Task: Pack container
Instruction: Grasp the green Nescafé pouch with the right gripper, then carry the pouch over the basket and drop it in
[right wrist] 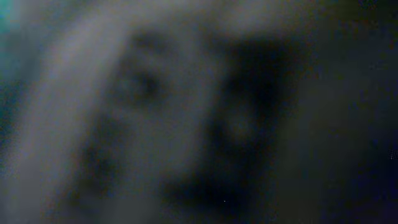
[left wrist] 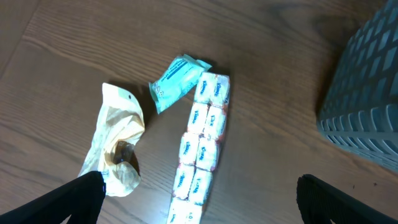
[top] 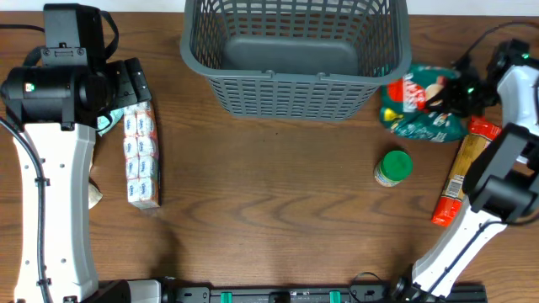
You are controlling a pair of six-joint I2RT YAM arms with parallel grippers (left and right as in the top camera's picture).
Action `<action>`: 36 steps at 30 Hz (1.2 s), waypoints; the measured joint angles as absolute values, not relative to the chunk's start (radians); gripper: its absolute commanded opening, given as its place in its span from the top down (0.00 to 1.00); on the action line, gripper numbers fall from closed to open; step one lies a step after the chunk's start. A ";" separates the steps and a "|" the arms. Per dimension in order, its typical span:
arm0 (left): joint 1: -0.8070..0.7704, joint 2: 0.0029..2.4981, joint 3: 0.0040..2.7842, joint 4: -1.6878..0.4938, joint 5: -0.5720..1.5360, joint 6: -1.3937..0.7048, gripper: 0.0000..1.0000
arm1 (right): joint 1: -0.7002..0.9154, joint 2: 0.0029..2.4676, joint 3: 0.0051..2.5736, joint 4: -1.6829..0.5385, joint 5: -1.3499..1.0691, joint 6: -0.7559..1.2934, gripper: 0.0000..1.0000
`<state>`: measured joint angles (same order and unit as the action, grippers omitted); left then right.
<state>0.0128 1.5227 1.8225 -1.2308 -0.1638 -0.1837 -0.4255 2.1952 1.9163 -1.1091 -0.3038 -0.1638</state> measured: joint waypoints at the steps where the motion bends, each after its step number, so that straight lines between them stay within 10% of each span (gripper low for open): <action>1: 0.013 1.523 1.822 -1.231 -0.164 -0.184 0.01 | -0.426 2.165 1.929 -1.106 -0.279 -0.154 0.99; 16: 0.013 1.523 1.822 -1.258 -0.164 -0.179 0.01 | -0.354 1.600 2.036 -0.905 -0.234 -0.207 0.99; 36: 0.013 1.523 1.822 -1.276 -0.164 -0.157 0.01 | 0.233 1.740 2.035 -0.667 -0.444 -0.826 0.99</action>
<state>0.0128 1.5227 1.8225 -1.2758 -0.1638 -0.1566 0.2325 1.7397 2.0350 -0.6674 -0.4438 -0.8261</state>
